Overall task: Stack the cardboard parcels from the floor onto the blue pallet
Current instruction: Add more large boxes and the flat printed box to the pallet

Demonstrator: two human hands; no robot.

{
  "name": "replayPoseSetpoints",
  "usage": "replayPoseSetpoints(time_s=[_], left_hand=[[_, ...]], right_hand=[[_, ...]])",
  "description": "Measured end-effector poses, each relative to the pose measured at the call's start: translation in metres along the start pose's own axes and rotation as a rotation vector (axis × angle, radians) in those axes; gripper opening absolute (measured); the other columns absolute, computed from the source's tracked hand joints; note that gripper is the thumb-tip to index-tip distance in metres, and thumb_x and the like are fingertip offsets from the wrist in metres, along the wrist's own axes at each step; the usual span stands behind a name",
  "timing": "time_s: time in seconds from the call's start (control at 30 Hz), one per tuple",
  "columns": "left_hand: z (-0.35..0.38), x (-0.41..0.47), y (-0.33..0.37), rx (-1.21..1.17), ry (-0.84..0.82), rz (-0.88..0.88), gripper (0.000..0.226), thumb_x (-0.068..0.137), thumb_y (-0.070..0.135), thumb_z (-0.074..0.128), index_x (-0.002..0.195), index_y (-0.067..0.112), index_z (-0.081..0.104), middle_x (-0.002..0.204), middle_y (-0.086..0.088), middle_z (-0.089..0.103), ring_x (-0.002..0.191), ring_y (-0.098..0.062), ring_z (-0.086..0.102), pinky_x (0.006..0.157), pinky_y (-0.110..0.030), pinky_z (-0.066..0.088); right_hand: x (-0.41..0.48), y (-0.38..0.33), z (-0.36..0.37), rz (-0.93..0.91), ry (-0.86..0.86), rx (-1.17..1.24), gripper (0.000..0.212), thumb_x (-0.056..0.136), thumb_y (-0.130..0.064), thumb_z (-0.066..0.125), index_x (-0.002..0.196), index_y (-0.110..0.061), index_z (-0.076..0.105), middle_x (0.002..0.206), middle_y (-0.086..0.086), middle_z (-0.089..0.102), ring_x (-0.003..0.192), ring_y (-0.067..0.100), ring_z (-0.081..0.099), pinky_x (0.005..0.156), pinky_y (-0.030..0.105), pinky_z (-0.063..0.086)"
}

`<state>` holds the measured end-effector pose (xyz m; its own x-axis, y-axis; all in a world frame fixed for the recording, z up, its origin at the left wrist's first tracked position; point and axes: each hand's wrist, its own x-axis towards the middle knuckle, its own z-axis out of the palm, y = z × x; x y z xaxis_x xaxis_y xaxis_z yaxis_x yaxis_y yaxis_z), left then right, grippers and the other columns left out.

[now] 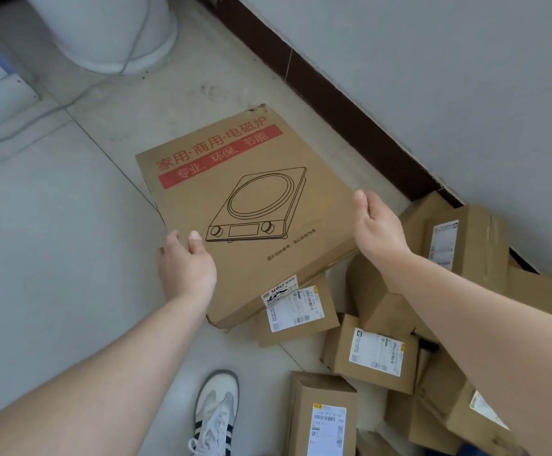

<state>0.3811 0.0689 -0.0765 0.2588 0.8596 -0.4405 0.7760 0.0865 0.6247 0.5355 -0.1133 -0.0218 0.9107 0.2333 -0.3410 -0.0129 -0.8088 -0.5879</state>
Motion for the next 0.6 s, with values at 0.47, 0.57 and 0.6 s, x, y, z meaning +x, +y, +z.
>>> replayPoseSetpoints(time_s=[0.47,0.57,0.6], left_hand=[[0.055,0.081,-0.067,0.1,0.022,-0.054,0.052,0.099,0.036,0.036,0.139,0.002,0.035,0.142,-0.018,0.036,0.125,-0.04,0.042,0.101,-0.044,0.037],[0.063,0.088,-0.074,0.061,-0.001,-0.098,0.053,0.099,0.038,0.034,0.138,0.002,0.033,0.139,-0.02,0.04,0.125,-0.04,0.042,0.103,-0.048,0.036],[0.064,0.09,-0.074,0.045,-0.008,-0.105,0.052,0.099,0.037,0.034,0.138,0.002,0.033,0.139,-0.019,0.042,0.125,-0.039,0.043,0.103,-0.047,0.037]], right_hand=[[0.113,0.039,0.055,-0.06,0.012,-0.296,0.042,0.102,-0.036,0.023,0.12,-0.01,0.05,0.119,0.014,0.056,0.113,0.034,0.049,0.092,0.04,0.035],[0.129,0.049,0.067,-0.018,0.01,-0.347,0.044,0.102,-0.036,0.024,0.131,-0.009,0.043,0.137,0.015,0.046,0.127,0.036,0.04,0.104,0.044,0.029],[0.134,0.051,0.07,-0.001,0.004,-0.328,0.045,0.102,-0.036,0.024,0.134,-0.009,0.04,0.141,0.015,0.043,0.13,0.035,0.037,0.106,0.044,0.026]])
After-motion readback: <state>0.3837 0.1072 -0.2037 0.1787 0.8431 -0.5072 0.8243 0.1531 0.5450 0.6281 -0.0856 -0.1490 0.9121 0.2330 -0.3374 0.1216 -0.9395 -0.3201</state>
